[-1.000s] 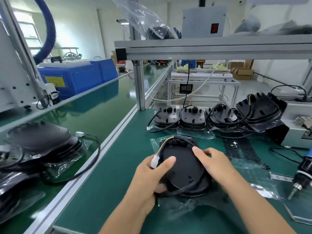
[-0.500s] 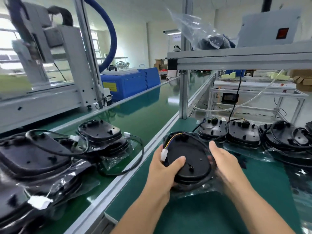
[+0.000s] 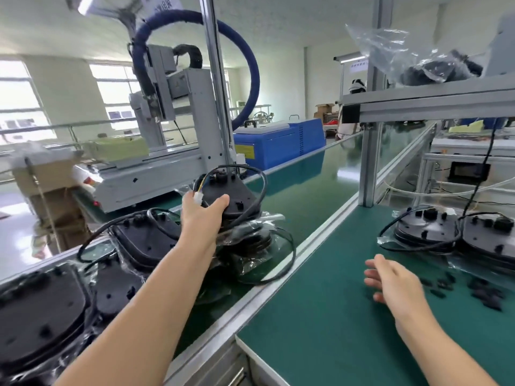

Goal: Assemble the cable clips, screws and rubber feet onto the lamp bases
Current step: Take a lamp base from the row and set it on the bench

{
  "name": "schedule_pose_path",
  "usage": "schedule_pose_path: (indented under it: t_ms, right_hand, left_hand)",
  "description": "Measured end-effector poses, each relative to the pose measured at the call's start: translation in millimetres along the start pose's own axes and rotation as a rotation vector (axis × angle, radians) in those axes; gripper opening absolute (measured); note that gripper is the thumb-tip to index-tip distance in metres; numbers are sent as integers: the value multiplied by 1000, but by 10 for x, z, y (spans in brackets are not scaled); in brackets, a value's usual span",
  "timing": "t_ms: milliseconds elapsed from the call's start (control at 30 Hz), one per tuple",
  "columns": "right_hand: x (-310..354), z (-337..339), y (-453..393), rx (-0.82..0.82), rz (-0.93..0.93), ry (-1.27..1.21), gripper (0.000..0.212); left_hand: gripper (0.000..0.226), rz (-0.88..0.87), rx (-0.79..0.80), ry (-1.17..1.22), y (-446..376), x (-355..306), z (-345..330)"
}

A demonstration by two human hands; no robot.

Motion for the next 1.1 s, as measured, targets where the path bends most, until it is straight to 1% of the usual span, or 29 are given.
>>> schedule_pose_path:
  t_ms: [67,133,200,267,367,433,500,567,633,700,833,900,933,967,1033,1100]
  right_hand:
    - [-3,31,21,-5,25,-1,28]
    - [3,69,32,-3,53,4,27]
    - [-3,100,38,-4,72,16,27]
    - [-15,119,41,-7,77,18,27]
    - [-8,131,43,-17,78,18,27]
    - [4,126,55,-16,84,14,27]
    - [15,125,74,-12,87,8,26]
    - [31,136,92,-10,88,3,25]
    - [56,152,103,-18,89,-11,24]
    - [95,170,108,-31,95,-39,24]
    - [214,233,135,-51,97,-68,23]
    - [265,317,159,-52,94,-65,22]
    - [284,389,172,-51,97,-55,22]
    - [301,486,188,-53,105,-42,21]
    - [332,752,225,-79,127,-13,21]
    - [364,1088,263,-133,149,17,22]
  left_hand:
    - [80,14,-112,-137,-247,-21,45]
    - [72,60,-179,-236,-418,9,88]
    - [68,88,-213,-282,-515,51,129]
    - [68,99,-227,-379,-547,47,163]
    - [71,114,-224,-662,-518,-29,188]
    - [66,56,-215,-875,-469,-91,178]
    - [56,-6,-224,-1013,-393,-119,135]
    - [50,-56,-263,-1152,-311,-121,89]
    - [51,-94,-331,-1303,-247,-144,72]
    - [48,-102,-367,-1368,-209,-183,79]
    - [42,-138,-304,-1408,-137,-308,14]
    - [40,-163,-292,-1293,-114,-435,-32]
    - [40,-204,-286,-1212,-105,-503,-62]
    - [42,-280,-273,-1146,-89,-582,-122]
    - [44,-516,-232,-1007,27,-735,-350]
    - [44,-721,-155,-767,293,-804,-707]
Point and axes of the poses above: each hand's wrist, its own y-axis away from the middle knuckle, its own z-axis out of the back of the hand, x = y × z, the point moved 3 cm from there along -y, towards the middle knuckle, and after that the axes turned 4 degrees about z, right-handed, at the moved point
